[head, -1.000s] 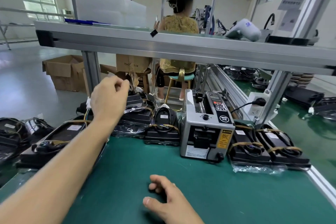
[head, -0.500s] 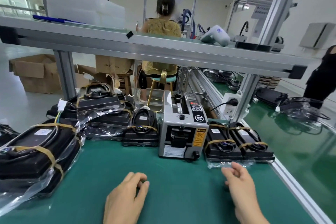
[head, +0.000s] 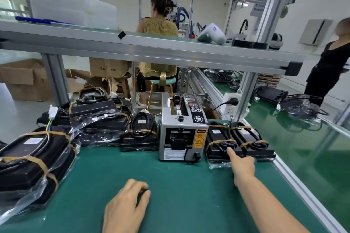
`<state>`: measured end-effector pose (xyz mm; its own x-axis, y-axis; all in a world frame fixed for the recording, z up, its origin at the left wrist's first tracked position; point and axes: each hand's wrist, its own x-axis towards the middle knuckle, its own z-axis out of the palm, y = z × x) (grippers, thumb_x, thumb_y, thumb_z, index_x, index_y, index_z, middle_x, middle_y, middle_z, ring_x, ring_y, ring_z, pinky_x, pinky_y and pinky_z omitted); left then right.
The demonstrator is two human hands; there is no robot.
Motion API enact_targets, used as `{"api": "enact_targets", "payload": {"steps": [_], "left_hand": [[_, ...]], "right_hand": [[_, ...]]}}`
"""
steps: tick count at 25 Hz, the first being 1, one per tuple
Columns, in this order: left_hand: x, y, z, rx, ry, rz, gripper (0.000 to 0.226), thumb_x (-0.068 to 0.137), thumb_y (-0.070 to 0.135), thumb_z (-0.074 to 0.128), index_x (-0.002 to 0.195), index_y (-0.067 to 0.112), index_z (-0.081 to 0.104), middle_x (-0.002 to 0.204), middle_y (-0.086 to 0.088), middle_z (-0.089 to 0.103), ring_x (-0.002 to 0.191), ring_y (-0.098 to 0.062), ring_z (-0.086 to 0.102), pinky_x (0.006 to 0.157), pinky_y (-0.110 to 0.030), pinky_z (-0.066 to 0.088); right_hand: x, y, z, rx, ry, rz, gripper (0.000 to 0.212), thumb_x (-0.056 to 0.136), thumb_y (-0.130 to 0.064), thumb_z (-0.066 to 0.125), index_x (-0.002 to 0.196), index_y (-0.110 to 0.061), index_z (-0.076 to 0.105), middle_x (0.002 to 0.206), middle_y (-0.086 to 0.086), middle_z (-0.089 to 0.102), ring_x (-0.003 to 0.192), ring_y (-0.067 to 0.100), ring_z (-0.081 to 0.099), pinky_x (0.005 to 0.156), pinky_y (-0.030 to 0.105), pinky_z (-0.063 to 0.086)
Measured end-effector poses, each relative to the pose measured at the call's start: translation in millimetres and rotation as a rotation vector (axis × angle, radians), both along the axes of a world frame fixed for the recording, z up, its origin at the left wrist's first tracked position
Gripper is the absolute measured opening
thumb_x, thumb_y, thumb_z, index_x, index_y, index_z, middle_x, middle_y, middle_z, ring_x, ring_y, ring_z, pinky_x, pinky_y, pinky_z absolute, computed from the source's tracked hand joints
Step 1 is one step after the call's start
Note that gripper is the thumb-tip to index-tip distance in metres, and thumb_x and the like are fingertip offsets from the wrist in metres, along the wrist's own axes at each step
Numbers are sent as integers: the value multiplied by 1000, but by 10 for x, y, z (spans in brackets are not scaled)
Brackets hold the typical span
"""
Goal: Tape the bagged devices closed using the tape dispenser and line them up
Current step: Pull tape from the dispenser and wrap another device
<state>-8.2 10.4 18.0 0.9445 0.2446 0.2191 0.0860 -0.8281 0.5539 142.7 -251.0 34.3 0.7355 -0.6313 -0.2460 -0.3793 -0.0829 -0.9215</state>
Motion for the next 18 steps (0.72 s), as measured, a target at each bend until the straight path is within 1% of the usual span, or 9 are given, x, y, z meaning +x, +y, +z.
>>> {"api": "enact_targets", "payload": {"steps": [3,4,6,8,11,14,16,18], "left_hand": [[-10,-1,10,-4,1,-3,9,93,49,45,99,47,52,101,31,46,80,3,44,70,-15,38],[-8,-1,13,-8,-2,-2,10,93,49,45,99,47,52,101,31,46,79,3,44,70,-15,38],[-5,6,9,-15,-6,-4,10,93,49,44,99,47,52,102,30,47,79,2,44,71,-15,38],[-3,8,-2,-21,-7,-8,10,93,49,45,99,45,52,102,29,48,80,2,46,71,-16,38],[-10,16,-20,-47,-16,-16,8,92,48,48,97,44,53,101,29,48,84,3,48,71,-18,39],[-9,29,-31,-62,-21,-19,5,91,45,51,94,44,55,98,29,50,85,3,50,71,-18,39],[-5,30,-38,-84,-18,-21,3,90,44,54,92,43,56,96,27,51,85,2,51,71,-20,39],[-5,36,-43,-99,-20,-24,2,89,42,56,91,42,56,95,27,51,86,3,51,72,-21,39]], "right_hand": [[135,-42,14,15,56,-64,98,77,-48,75,142,7,26,144,24,37,125,42,44,100,48,40],[172,-59,9,36,67,-83,104,73,-52,77,142,7,26,144,23,38,126,42,44,102,48,41],[227,-68,16,80,85,-116,113,66,-62,77,141,6,28,141,21,42,125,39,45,100,46,40],[270,-20,30,102,107,-141,118,60,-67,77,140,6,29,139,20,44,125,38,44,99,47,40],[328,123,20,70,160,-174,120,60,-64,80,141,6,25,142,22,40,127,40,41,104,48,39],[380,271,56,53,222,-189,117,61,-64,78,139,6,27,139,22,40,124,37,43,99,44,39],[443,282,70,128,215,-209,117,60,-60,81,140,5,25,138,21,40,121,36,44,97,44,40],[541,189,30,248,162,-214,112,59,-48,87,139,3,28,138,19,42,120,37,46,99,46,42]]}}
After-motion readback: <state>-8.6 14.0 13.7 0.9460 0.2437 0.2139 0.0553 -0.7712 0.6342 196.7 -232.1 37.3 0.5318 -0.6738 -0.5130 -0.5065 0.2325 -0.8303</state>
